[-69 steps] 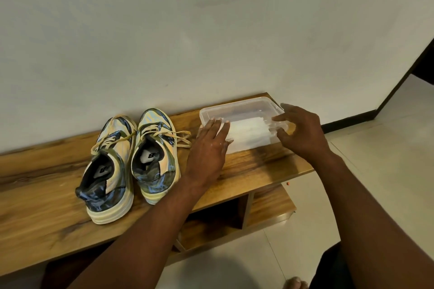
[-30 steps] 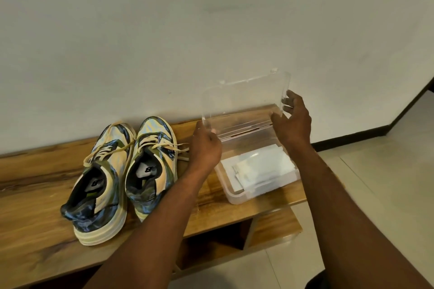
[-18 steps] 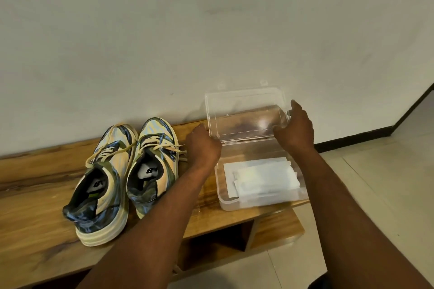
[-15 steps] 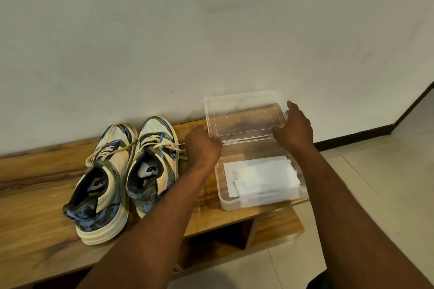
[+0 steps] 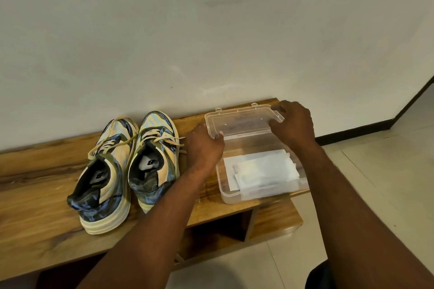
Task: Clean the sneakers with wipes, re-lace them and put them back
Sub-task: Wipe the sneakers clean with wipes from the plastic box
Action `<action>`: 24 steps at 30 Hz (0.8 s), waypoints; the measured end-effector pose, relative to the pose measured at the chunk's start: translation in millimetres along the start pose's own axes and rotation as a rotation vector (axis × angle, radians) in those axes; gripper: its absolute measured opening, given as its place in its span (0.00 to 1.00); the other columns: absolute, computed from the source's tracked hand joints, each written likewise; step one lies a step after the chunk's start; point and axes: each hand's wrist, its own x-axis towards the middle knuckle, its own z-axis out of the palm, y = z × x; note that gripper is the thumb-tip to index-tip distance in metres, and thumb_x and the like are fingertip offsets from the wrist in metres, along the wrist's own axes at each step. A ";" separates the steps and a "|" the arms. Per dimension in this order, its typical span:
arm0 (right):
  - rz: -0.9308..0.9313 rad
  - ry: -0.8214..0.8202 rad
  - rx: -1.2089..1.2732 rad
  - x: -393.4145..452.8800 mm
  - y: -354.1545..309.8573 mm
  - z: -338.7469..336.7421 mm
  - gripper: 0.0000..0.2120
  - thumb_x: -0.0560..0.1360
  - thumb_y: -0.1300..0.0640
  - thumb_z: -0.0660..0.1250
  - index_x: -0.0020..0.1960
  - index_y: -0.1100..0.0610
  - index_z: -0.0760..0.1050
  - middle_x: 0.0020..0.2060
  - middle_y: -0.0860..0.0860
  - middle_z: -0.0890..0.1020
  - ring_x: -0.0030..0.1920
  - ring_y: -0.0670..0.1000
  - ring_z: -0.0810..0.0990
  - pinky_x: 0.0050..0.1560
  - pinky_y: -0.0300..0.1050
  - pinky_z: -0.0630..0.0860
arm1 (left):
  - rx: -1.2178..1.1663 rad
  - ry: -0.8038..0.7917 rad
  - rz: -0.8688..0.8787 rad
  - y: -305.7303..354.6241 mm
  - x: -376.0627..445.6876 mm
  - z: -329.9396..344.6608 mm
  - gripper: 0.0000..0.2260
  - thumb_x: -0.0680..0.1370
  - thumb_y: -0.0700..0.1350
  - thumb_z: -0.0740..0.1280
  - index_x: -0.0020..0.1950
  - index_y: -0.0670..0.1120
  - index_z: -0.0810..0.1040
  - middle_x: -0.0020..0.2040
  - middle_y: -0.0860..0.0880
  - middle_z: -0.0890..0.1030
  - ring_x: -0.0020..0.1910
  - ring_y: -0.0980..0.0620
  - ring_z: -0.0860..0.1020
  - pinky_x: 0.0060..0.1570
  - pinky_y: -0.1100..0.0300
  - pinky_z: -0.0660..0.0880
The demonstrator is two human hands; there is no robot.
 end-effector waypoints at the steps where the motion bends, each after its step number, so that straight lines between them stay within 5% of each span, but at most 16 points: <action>1: -0.035 0.025 0.015 -0.1 -1.0 -4.6 0.16 0.72 0.51 0.79 0.58 0.52 0.83 0.53 0.51 0.84 0.53 0.52 0.83 0.55 0.50 0.81 | 0.065 0.023 0.044 0.0 -3.9 -1.3 0.18 0.78 0.52 0.73 0.65 0.45 0.80 0.59 0.46 0.83 0.59 0.43 0.80 0.50 0.56 0.74; 5: -0.165 -0.215 0.100 -5.5 -15.7 -22.8 0.08 0.69 0.51 0.83 0.43 0.50 0.86 0.39 0.43 0.86 0.41 0.44 0.84 0.42 0.39 0.80 | 0.202 0.099 0.349 11.2 -24.8 -3.7 0.17 0.73 0.48 0.76 0.61 0.49 0.81 0.58 0.48 0.79 0.60 0.45 0.76 0.60 0.47 0.74; 9: -0.163 -0.577 -0.020 -17.2 -20.3 -17.7 0.07 0.70 0.58 0.82 0.46 0.52 0.88 0.41 0.45 0.87 0.43 0.48 0.86 0.38 0.38 0.83 | 0.398 -0.127 0.421 26.2 -36.3 1.9 0.09 0.78 0.52 0.74 0.57 0.54 0.86 0.59 0.51 0.80 0.62 0.50 0.74 0.63 0.51 0.66; 14: -0.172 -0.605 -0.140 -23.5 -10.4 -9.3 0.05 0.71 0.58 0.81 0.47 0.52 0.89 0.43 0.45 0.87 0.45 0.47 0.84 0.53 0.48 0.84 | 0.531 -0.223 0.445 25.6 -38.4 11.2 0.12 0.79 0.57 0.73 0.58 0.53 0.87 0.61 0.50 0.81 0.65 0.48 0.72 0.67 0.46 0.66; 24: -0.172 -0.699 -0.132 -21.5 -12.2 -7.6 0.06 0.73 0.60 0.80 0.49 0.52 0.88 0.46 0.46 0.87 0.48 0.48 0.83 0.45 0.36 0.77 | 0.523 -0.225 0.389 27.1 -40.3 14.3 0.08 0.79 0.55 0.74 0.53 0.53 0.87 0.60 0.52 0.80 0.65 0.49 0.71 0.67 0.46 0.66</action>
